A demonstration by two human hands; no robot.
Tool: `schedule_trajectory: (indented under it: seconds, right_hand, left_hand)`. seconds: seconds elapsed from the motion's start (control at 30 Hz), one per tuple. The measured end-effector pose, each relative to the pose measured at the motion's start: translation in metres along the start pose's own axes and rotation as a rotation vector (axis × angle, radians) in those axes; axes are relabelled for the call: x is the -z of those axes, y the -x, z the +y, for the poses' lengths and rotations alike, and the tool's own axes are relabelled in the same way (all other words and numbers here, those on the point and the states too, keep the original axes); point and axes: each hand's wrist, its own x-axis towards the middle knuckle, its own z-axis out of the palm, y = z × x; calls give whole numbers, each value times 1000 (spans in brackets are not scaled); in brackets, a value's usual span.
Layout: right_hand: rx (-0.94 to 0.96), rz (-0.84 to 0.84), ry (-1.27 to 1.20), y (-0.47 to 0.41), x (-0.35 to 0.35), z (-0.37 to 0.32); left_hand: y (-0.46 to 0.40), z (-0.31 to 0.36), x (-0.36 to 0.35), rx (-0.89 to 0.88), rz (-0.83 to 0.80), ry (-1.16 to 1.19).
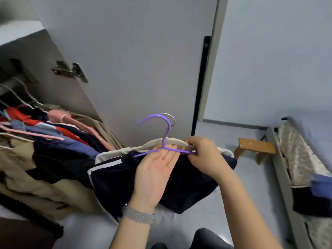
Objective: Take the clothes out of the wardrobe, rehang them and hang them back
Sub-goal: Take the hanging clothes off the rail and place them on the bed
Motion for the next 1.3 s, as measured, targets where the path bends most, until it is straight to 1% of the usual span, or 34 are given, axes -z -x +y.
schedule_trajectory:
  seconds: [0.13,0.3,0.37,0.53,0.67,0.77,0.87,1.0,1.07,1.17,1.2,1.3]
  right_hand:
    - [-87,43,-31,30,51,54]
    - [-241,126,-50,87,121,144]
    - [-303,177,-41,113,150,179]
    - [-439,354,31,182,223,248]
    - [-601,519,75,243,265,289]
    - [-747,613,93,276,287,315]
    - [-860,704,97,296,306,340]
    - [-1037,812,142,311,348,381]
    - [-1107,854,138,318,382,400]
    - [-1144,891,156,332,446,419]
    - [-1149,922,181,339,469,423]
    - [-1175,1019,283,359,529,434]
  left_hand:
    - [-13,-60,-42,108,-42,-41]
    - [-30,-162,-99,233,-108,-123]
    - [-36,-205,-124,282,-166,-149]
    - [-43,-306,-188,436,-372,-218]
    - [-36,-377,-233,586,-497,-261]
    - [-39,-424,-258,709,-575,-296]
    - [-48,-468,-281,836,-622,-269]
    - [-67,-531,-326,933,-704,-289]
    - [-77,-563,-360,975,-757,-304]
    - [-89,-606,-426,1044,-815,-309]
    - [-91,-618,-449,1072,-858,-306]
    - [-95,-655,-516,1165,-1061,-303]
